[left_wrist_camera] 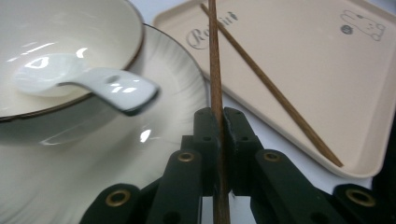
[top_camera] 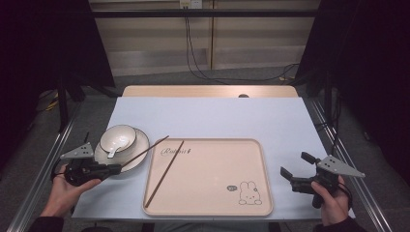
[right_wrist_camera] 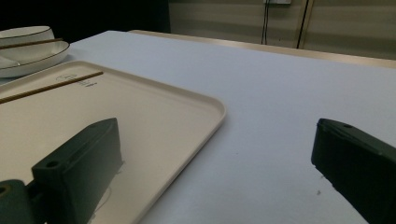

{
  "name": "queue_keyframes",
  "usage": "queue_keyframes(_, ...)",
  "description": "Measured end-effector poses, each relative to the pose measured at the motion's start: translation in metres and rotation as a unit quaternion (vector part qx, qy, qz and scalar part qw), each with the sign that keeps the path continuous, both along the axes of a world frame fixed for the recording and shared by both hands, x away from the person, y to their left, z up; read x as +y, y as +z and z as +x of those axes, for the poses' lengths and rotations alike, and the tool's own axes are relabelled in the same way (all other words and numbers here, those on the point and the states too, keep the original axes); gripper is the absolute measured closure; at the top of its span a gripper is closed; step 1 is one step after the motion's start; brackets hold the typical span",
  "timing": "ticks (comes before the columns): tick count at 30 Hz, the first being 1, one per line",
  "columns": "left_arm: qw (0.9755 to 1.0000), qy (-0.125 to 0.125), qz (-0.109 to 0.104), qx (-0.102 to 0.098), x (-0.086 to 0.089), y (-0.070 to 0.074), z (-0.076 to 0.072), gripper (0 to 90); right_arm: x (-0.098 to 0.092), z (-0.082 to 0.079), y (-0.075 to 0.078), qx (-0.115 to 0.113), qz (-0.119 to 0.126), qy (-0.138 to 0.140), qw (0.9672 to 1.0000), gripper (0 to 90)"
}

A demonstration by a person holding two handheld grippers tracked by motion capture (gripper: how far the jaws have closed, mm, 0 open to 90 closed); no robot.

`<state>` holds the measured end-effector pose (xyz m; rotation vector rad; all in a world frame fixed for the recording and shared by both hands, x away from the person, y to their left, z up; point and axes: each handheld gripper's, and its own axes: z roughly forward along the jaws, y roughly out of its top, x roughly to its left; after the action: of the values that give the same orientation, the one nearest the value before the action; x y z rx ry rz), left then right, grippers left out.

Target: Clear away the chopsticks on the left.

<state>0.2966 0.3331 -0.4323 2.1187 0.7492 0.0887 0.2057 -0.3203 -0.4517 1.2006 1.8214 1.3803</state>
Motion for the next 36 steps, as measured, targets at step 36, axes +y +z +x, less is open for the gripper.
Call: queue_keyframes(36, 0.9978, 0.044, -0.04, 0.029, -0.082, 0.012, -0.031, 84.8, 0.0, 0.0, 0.0, 0.001, 0.0, 0.001, 1.0, 1.5)
